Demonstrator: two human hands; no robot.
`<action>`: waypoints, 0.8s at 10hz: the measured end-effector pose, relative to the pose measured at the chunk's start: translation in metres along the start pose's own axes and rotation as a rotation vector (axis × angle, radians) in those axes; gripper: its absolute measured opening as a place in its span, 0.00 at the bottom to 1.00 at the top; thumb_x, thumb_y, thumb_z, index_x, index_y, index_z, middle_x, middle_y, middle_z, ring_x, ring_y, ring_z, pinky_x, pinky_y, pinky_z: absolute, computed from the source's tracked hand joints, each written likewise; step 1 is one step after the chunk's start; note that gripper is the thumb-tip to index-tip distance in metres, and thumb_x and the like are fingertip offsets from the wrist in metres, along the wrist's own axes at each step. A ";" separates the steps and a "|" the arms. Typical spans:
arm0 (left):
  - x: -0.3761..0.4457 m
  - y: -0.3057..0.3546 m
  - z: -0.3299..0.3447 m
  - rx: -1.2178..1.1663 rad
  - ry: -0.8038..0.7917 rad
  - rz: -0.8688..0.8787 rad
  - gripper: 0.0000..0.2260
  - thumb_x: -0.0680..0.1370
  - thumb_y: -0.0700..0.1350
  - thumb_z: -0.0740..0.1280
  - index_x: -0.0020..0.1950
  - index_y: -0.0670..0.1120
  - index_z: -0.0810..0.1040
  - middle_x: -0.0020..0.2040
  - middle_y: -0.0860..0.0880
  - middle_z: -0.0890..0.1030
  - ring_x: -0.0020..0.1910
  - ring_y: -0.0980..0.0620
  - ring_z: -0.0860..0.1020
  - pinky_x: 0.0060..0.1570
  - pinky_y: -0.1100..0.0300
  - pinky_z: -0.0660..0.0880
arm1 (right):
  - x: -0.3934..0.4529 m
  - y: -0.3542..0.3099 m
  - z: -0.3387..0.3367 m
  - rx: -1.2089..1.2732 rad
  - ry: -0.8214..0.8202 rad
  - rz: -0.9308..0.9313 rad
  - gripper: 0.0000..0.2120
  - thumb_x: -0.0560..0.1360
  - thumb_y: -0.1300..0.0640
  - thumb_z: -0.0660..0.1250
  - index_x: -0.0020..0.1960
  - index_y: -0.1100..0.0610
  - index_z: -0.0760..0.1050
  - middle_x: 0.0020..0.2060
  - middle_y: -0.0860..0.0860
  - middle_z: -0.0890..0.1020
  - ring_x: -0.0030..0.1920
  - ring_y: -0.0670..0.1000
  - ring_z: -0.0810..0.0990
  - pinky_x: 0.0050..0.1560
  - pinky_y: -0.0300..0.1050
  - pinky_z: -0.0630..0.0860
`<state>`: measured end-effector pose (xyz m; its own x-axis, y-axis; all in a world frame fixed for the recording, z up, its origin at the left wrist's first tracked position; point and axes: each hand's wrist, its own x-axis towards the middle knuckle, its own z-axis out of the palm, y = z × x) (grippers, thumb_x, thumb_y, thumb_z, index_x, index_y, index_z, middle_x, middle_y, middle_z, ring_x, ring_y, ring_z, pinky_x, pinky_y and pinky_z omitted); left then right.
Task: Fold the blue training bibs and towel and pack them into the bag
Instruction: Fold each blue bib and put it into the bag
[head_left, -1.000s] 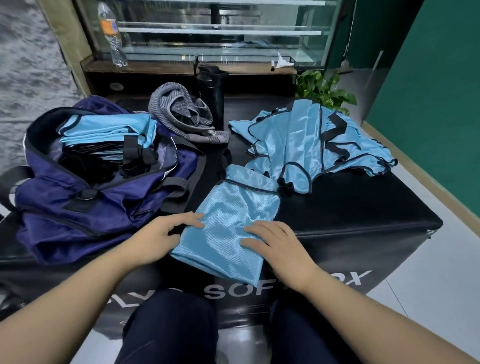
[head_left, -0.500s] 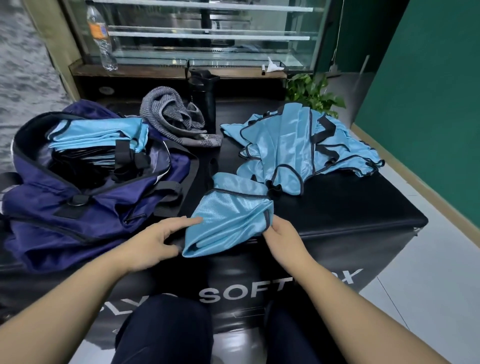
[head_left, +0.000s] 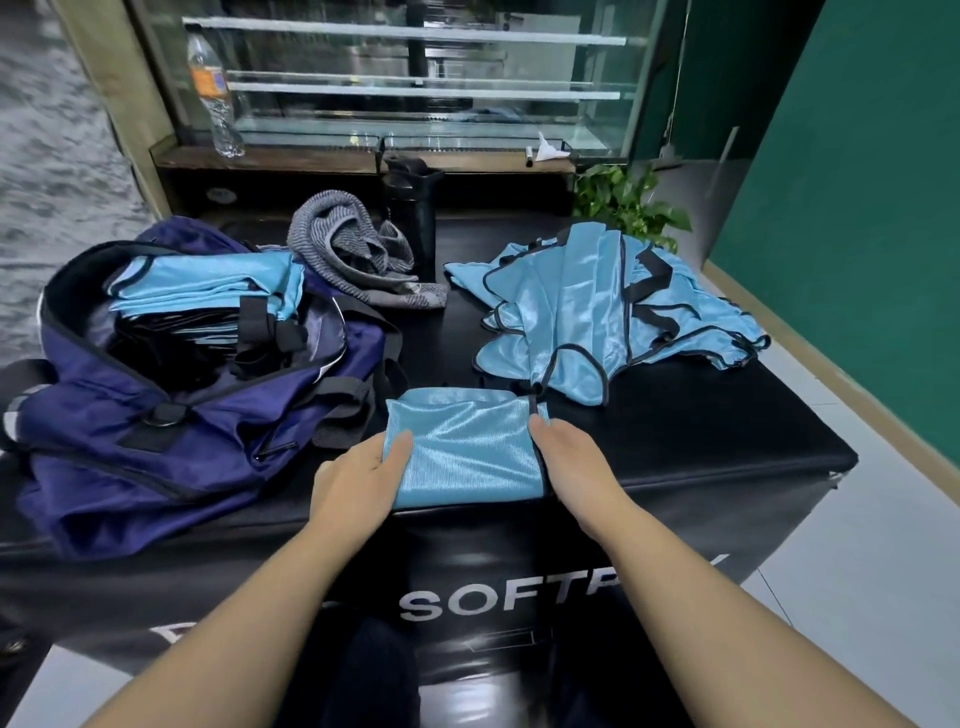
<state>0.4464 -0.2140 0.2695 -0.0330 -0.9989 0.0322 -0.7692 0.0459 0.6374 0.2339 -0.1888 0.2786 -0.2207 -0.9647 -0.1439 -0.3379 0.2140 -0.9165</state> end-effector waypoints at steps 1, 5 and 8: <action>0.002 -0.001 0.002 0.010 0.022 -0.037 0.19 0.82 0.57 0.51 0.57 0.50 0.78 0.51 0.49 0.82 0.53 0.44 0.76 0.53 0.55 0.67 | 0.008 -0.001 0.005 -0.058 0.029 -0.036 0.22 0.81 0.48 0.53 0.48 0.67 0.71 0.41 0.55 0.75 0.41 0.50 0.72 0.41 0.45 0.67; 0.030 0.006 0.000 0.148 -0.091 -0.251 0.17 0.80 0.58 0.53 0.50 0.46 0.73 0.47 0.48 0.80 0.49 0.44 0.77 0.46 0.56 0.68 | 0.047 -0.021 0.011 -0.350 -0.106 0.200 0.21 0.82 0.51 0.55 0.32 0.55 0.59 0.31 0.49 0.65 0.30 0.47 0.63 0.30 0.40 0.59; 0.047 0.025 -0.012 -0.022 -0.205 -0.512 0.16 0.74 0.55 0.65 0.51 0.43 0.74 0.48 0.46 0.79 0.47 0.44 0.77 0.45 0.57 0.70 | 0.055 -0.037 0.011 -0.525 -0.149 0.342 0.15 0.82 0.53 0.53 0.47 0.60 0.74 0.38 0.53 0.73 0.47 0.54 0.71 0.48 0.43 0.67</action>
<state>0.4335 -0.2595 0.2956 0.2167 -0.8740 -0.4349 -0.7061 -0.4479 0.5484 0.2443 -0.2509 0.3001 -0.2784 -0.8314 -0.4808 -0.6825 0.5235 -0.5100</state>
